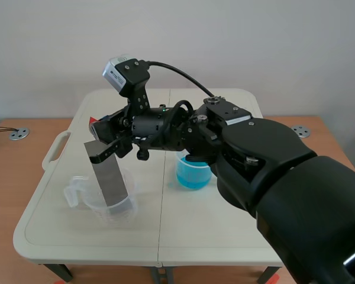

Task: Hold the metal plate by the orange handle, dip it into the blue solution, take it out and point at it, then put the plate back in the beaker on the left.
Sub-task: 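Lift the metal plate out of the left beaker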

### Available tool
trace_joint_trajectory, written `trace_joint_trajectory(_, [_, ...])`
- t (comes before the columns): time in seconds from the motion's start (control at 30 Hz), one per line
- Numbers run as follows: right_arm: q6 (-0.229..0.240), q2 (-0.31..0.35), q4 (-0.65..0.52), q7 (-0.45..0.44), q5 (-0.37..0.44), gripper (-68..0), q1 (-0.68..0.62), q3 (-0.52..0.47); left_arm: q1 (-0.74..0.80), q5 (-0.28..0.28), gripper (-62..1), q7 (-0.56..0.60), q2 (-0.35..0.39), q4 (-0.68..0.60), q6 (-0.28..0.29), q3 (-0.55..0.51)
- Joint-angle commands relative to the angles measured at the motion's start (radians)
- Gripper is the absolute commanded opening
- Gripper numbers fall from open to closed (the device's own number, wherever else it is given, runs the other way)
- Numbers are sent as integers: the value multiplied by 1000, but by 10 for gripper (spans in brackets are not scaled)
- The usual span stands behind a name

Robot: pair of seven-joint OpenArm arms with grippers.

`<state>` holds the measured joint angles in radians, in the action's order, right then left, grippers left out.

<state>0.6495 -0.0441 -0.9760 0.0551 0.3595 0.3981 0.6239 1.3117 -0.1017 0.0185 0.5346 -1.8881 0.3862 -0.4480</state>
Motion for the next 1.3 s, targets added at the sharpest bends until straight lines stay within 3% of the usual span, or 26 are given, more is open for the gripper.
trace_joint_trajectory(0.0, [10,-5,-20,-17,14,-662,6,-1,5,-6,-591,7,-2,-9,2,-1])
trace_joint_trajectory(0.23, [33,28,-98,-40,14,-662,-82,-2,5,-6,-591,7,-2,-9,3,-1])
trace_joint_trajectory(0.6, [32,135,-396,-72,8,-661,-215,-4,5,-6,-591,7,-2,-9,6,-1])
trace_joint_trajectory(1.27, [21,191,-675,-44,7,-660,-285,-55,5,-6,-591,10,-2,-9,6,-1])
